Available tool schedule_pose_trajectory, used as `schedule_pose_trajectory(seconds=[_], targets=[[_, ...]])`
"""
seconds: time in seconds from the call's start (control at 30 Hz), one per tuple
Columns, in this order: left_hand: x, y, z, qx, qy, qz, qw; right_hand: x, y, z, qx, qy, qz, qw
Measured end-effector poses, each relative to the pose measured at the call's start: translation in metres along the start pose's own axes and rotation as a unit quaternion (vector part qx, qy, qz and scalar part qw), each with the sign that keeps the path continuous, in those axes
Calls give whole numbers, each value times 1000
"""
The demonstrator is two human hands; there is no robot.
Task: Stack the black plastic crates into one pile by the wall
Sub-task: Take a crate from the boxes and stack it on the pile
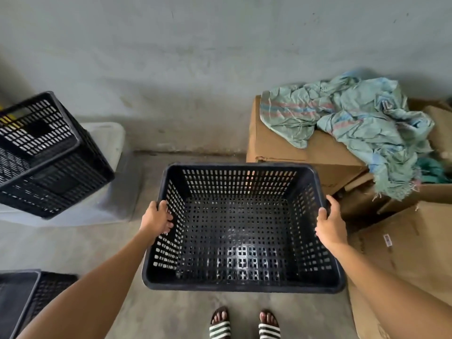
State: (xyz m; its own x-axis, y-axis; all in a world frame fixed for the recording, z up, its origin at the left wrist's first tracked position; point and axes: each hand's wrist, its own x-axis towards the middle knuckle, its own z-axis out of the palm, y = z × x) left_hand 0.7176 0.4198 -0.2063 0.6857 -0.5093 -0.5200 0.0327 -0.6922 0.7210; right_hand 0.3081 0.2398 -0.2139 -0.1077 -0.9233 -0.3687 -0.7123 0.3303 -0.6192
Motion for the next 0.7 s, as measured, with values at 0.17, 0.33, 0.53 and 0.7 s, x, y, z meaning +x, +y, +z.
schedule_pose_trajectory(seconds=[0.17, 0.33, 0.53, 0.7], targets=[[-1, 6, -4, 71, -35, 15, 997, -17, -7, -5, 1, 19, -7, 1000], [-2, 7, -6, 67, -59, 24, 996, -34, -10, -5, -11, 34, -7, 999], [1, -8, -3, 19, -50, 38, 998, -25, 7, -7, 34, 19, -12, 999], [-7, -17, 7, 75, 38, 74, 994, -17, 0, -1, 20, 22, -15, 999]])
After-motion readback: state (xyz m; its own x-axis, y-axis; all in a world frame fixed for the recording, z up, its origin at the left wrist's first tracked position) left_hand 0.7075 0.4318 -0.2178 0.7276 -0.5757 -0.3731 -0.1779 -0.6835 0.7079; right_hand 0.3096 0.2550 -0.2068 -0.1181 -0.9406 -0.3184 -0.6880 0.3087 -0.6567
